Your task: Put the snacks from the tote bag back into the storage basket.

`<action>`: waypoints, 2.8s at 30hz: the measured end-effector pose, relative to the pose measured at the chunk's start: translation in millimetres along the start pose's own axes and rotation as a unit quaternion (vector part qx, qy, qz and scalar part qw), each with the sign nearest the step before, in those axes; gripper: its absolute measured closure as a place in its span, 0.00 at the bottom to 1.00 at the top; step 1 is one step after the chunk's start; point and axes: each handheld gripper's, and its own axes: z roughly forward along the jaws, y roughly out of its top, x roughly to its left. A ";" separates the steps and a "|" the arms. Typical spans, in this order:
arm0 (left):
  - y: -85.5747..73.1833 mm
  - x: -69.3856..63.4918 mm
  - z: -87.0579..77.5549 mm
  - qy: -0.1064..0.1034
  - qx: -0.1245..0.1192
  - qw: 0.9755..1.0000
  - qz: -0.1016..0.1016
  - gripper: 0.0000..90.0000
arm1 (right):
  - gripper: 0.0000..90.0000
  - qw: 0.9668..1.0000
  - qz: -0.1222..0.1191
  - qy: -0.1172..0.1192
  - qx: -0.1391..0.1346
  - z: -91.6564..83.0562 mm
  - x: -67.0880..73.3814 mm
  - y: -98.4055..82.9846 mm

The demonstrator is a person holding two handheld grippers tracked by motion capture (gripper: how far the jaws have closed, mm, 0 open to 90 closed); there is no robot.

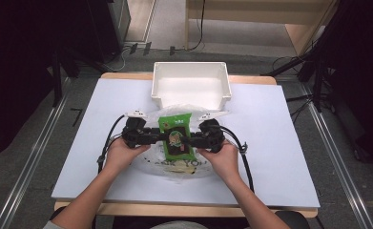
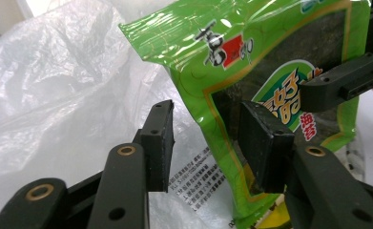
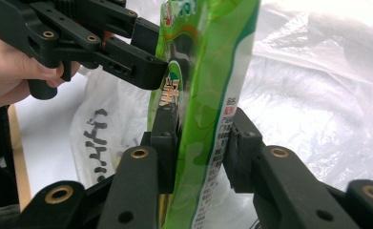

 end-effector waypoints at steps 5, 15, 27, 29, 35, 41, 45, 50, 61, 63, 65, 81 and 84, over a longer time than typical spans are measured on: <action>1.8 -0.8 -4.9 -0.005 -0.003 1.000 0.001 0.59 | 0.81 1.000 -0.006 0.003 -0.016 -5.1 4.0 2.2; 2.0 -2.3 -6.0 -0.006 0.006 1.000 0.006 0.56 | 0.82 0.999 -0.010 -0.005 -0.039 -16.1 2.6 4.6; 1.1 -1.8 -6.1 -0.004 0.017 1.000 0.006 0.53 | 0.82 0.997 -0.009 -0.027 -0.069 -34.6 -3.5 8.1; 0.9 -0.9 -6.7 -0.003 0.019 1.000 0.007 0.53 | 0.82 0.997 -0.011 -0.032 -0.073 -37.2 -4.8 8.8; -0.9 2.5 -7.6 -0.002 0.026 1.000 0.000 0.52 | 0.82 0.995 -0.016 -0.049 -0.080 -43.9 -9.2 10.5; -1.9 4.4 -8.3 0.001 0.026 1.000 -0.002 0.52 | 0.82 0.994 -0.021 -0.067 -0.085 -48.6 -12.8 13.5; -2.7 4.4 -8.0 0.008 0.033 0.999 -0.001 0.52 | 0.82 0.993 -0.020 -0.071 -0.088 -50.4 -16.3 16.1; -2.9 4.8 -9.1 0.007 0.031 0.999 -0.003 0.51 | 0.82 0.993 -0.018 -0.080 -0.089 -53.4 -21.3 20.5; -2.2 4.1 -11.9 0.014 0.029 0.999 0.000 0.51 | 0.82 0.991 -0.017 -0.093 -0.093 -56.7 -26.9 29.6; -2.2 4.4 -12.3 0.015 0.030 0.999 0.002 0.51 | 0.82 0.991 -0.016 -0.094 -0.096 -57.9 -27.6 32.5; -2.2 4.2 -12.3 0.014 0.029 0.999 0.001 0.51 | 0.82 0.991 -0.017 -0.097 -0.096 -58.2 -28.9 34.9; -1.9 4.4 -10.3 0.012 0.036 0.999 0.001 0.51 | 0.82 0.989 -0.015 -0.109 -0.098 -57.5 -40.9 58.6; -2.0 3.9 -10.4 0.011 0.033 0.999 0.002 0.51 | 0.82 0.989 -0.011 -0.109 -0.103 -57.7 -43.3 63.5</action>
